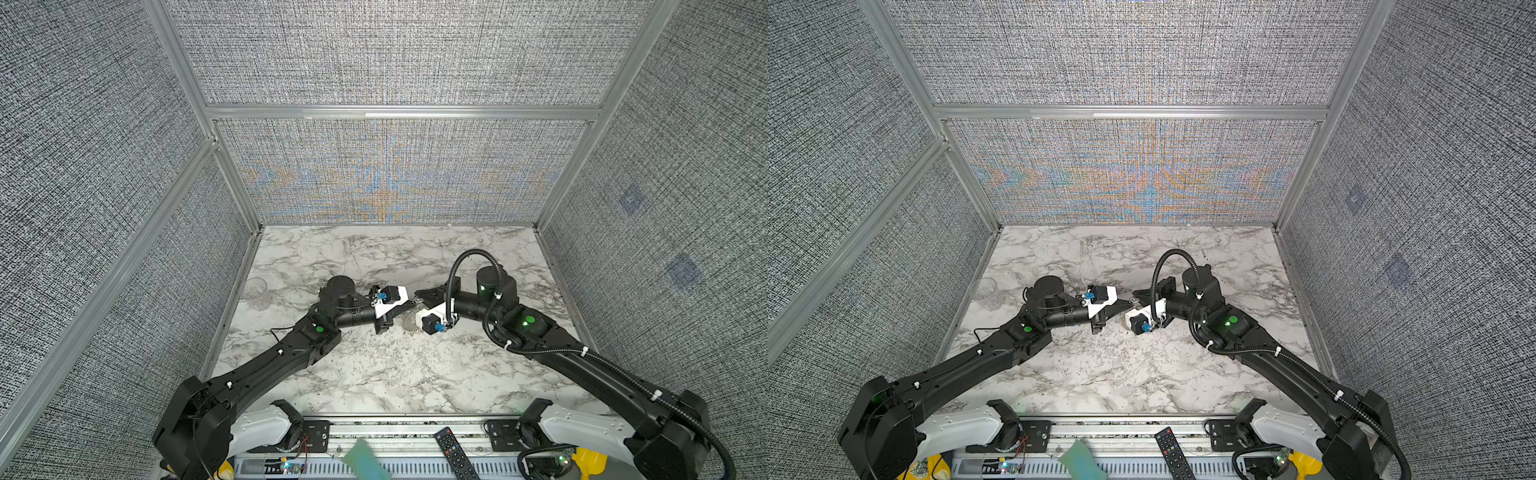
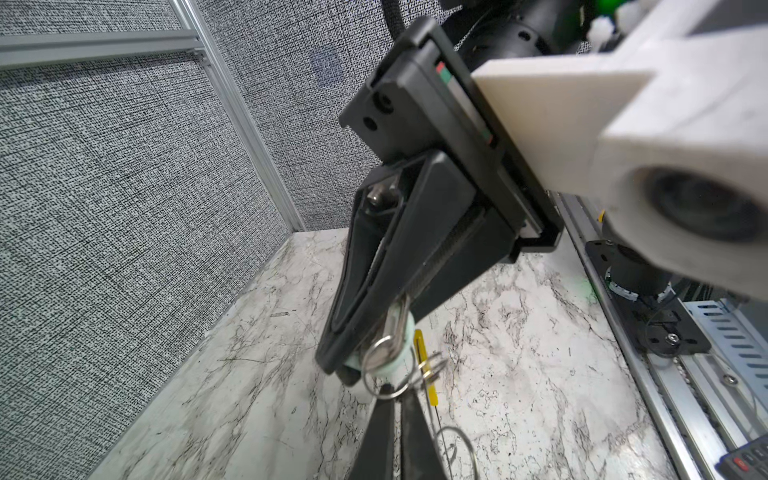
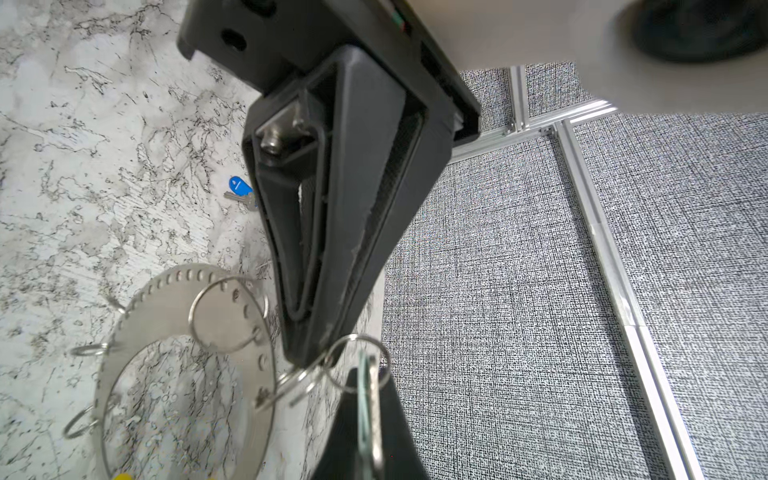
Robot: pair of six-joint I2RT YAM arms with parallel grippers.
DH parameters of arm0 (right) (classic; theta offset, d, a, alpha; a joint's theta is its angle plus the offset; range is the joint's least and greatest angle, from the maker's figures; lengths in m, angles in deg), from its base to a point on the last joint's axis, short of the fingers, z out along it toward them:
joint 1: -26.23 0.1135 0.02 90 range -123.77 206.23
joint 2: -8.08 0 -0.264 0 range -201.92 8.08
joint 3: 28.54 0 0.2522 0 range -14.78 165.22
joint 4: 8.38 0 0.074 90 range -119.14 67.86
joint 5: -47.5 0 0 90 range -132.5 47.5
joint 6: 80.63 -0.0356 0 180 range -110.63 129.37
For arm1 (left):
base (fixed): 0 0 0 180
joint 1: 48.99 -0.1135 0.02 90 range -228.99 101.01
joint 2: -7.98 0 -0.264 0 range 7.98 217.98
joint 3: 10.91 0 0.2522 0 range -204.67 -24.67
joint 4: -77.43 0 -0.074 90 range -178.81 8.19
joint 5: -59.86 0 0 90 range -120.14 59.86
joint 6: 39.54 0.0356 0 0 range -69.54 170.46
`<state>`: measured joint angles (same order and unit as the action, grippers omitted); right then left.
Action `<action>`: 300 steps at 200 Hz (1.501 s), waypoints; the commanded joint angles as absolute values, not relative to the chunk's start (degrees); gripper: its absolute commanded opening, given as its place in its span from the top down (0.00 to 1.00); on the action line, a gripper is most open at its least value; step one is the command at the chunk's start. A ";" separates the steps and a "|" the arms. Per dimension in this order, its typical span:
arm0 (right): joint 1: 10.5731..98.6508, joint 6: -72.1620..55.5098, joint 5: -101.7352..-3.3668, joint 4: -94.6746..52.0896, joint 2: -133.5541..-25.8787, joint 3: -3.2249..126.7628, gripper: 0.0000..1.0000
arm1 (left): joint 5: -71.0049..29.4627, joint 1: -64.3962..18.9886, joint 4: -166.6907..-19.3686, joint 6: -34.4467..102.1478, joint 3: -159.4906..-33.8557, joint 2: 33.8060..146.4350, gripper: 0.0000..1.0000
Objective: Remove the keys from the keyring
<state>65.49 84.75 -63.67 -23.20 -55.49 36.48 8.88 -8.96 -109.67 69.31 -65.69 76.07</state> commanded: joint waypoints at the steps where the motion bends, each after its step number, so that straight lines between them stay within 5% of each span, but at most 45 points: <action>1: 65.56 84.08 -63.59 -21.68 -55.25 36.45 1.00 | 9.41 -8.92 -109.85 68.92 -65.94 76.19 0.94; 300: 63.77 79.49 -58.36 -19.87 -54.18 33.60 1.00 | 5.37 -8.92 -107.27 65.60 -66.40 75.72 1.00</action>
